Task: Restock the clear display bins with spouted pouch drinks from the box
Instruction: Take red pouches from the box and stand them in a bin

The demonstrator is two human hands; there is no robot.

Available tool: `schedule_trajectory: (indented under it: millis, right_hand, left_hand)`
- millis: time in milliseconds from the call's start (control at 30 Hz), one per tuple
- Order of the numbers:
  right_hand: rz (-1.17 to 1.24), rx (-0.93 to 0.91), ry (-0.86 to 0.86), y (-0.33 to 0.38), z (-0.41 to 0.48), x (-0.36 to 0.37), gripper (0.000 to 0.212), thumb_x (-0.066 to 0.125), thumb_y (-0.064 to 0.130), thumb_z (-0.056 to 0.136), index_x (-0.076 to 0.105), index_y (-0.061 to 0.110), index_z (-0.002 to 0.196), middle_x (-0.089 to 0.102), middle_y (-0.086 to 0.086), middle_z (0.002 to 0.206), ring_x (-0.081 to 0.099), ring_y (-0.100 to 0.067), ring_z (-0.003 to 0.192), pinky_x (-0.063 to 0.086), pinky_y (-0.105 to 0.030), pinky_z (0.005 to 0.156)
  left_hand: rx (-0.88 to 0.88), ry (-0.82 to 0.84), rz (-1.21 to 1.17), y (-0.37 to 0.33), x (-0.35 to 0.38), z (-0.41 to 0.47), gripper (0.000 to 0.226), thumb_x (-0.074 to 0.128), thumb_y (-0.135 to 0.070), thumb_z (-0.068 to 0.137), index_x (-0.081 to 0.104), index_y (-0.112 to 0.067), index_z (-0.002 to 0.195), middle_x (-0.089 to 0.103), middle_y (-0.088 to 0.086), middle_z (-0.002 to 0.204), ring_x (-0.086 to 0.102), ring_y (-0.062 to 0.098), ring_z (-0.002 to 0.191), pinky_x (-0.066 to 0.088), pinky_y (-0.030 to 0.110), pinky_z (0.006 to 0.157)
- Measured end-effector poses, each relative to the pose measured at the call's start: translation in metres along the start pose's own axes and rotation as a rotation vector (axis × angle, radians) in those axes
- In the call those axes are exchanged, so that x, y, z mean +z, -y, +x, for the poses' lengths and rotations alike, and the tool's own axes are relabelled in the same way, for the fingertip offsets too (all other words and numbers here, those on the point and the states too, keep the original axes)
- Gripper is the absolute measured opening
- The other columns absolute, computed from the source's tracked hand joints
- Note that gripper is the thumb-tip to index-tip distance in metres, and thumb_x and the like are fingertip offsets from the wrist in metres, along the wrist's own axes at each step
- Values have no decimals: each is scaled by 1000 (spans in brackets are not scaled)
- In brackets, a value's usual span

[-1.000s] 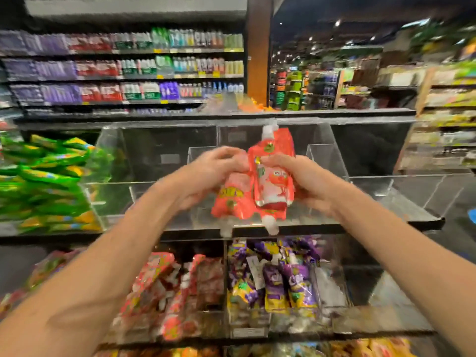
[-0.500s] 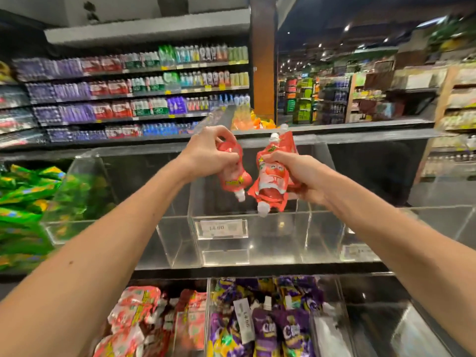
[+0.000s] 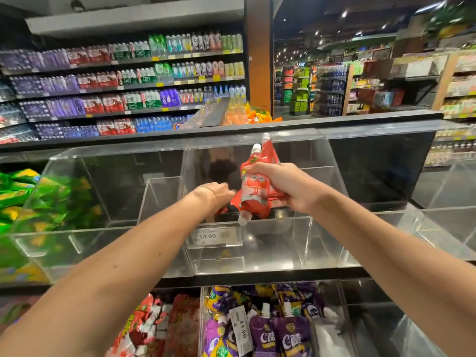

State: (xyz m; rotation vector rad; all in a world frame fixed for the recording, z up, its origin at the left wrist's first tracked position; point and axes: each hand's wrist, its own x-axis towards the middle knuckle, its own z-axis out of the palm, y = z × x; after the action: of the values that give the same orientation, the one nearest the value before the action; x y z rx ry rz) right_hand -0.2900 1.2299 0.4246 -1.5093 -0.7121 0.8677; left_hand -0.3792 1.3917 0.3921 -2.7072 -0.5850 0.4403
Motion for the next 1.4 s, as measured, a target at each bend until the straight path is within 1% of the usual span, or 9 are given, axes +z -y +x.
schedule_trajectory:
  millis: [133,333,467,600,800,1000,1133,1267,1400]
  right_hand:
    - [-11,-1,-7,-4,4,-2,41,76,32,84,58,12,115,75,-11,98,76,-22,79,63,-37,71]
    - [-14,0,-11,-7,5,1,46,77,36,84,57,15,119,74,-10,103,75,-23,85,61,-44,83]
    - [-6,23,-11,-7,4,-2,43,75,36,86,56,16,118,75,-8,102,75,-22,85,61,-39,81]
    - [91,89,8,-1,-1,-5,40,74,32,86,58,12,117,76,-10,100,75,-23,86,62,-39,75]
    - [301,210,182,10,-10,3,35,66,35,89,64,10,114,71,-16,115,68,-28,108,55,-45,92]
    - [420,317,229,2,-3,5,51,71,37,86,60,12,129,69,-17,121,68,-31,106,58,-50,86]
    - [337,297,167,0,-1,5,37,69,38,87,64,13,113,73,-16,110,69,-32,102,52,-55,95]
    - [61,164,-99,0,10,4,41,72,36,83,61,16,117,73,-6,89,70,-23,83,54,-49,90]
    - [20,60,-286,-10,22,13,39,77,24,79,58,10,110,69,-8,89,68,-18,68,54,-25,51]
  left_hand:
    - [-1,59,17,1,3,-3,44,72,-12,87,57,-12,129,61,9,123,64,27,108,45,27,74]
    - [28,127,53,-7,12,-8,35,49,-22,102,56,-15,136,61,6,127,60,28,115,49,37,85]
    - [25,229,-99,4,6,-16,39,66,-24,90,62,-20,129,66,3,119,63,26,105,55,40,90]
    - [68,-97,-537,18,-10,-33,43,82,-30,76,66,-30,116,69,-10,100,66,12,92,57,34,83]
    - [206,-453,-1041,8,-16,-75,77,82,-41,64,51,-38,134,63,-12,117,69,7,93,56,26,84]
    - [244,-584,-1158,12,0,-86,44,83,-30,77,70,-24,119,64,-9,123,63,3,108,55,25,87]
    - [256,-549,-1109,13,1,-86,21,77,-25,86,75,-23,107,71,-9,111,68,13,99,58,31,82]
    - [122,-463,-788,7,-1,-78,8,73,-34,89,68,-27,89,69,-10,86,65,10,79,50,31,68]
    - [-108,-195,-407,4,-5,-55,16,70,-26,90,55,-21,87,54,1,92,54,24,82,40,32,63]
